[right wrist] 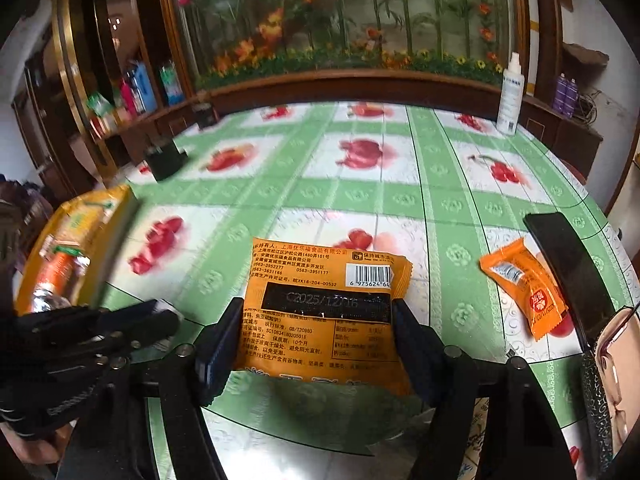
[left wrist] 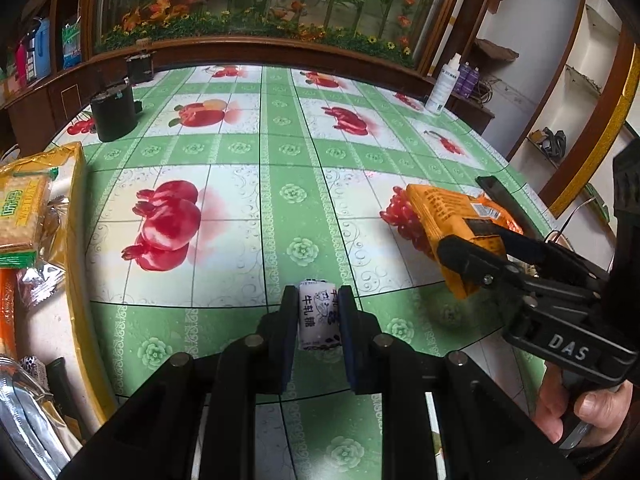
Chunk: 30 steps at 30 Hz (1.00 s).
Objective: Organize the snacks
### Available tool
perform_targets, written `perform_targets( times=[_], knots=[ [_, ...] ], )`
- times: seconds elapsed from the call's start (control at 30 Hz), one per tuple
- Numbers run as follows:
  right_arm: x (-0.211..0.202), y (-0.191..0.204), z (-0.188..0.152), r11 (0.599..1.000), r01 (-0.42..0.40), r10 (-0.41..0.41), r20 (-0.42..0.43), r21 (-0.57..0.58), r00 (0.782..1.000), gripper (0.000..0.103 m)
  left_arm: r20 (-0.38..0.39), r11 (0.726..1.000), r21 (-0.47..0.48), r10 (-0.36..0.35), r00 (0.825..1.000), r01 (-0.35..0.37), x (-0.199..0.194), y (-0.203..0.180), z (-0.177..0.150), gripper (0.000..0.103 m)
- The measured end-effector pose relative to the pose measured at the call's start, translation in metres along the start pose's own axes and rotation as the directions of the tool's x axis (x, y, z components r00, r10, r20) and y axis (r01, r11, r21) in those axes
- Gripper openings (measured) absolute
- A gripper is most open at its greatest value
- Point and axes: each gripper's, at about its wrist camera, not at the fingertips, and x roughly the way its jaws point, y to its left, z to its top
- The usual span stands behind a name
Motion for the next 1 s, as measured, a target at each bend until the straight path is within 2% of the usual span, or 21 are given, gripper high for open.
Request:
perform_targets(
  times=[0.2,1.0],
  knots=[
    [-0.016,0.004,-0.001,0.999,-0.037,0.036,0.065,0.015,0.997,0.076,0.021,1.000,-0.004,-0.012,1.000,0.012,-0.007,0.000,0.001,0.019],
    [-0.020,0.010,-0.006,0.999,-0.048,0.048,0.075,-0.002,0.996,0.076,0.043,1.000,0.002,-0.002,0.999,0.002,-0.013,-0.003,0.002,0.019]
  ],
)
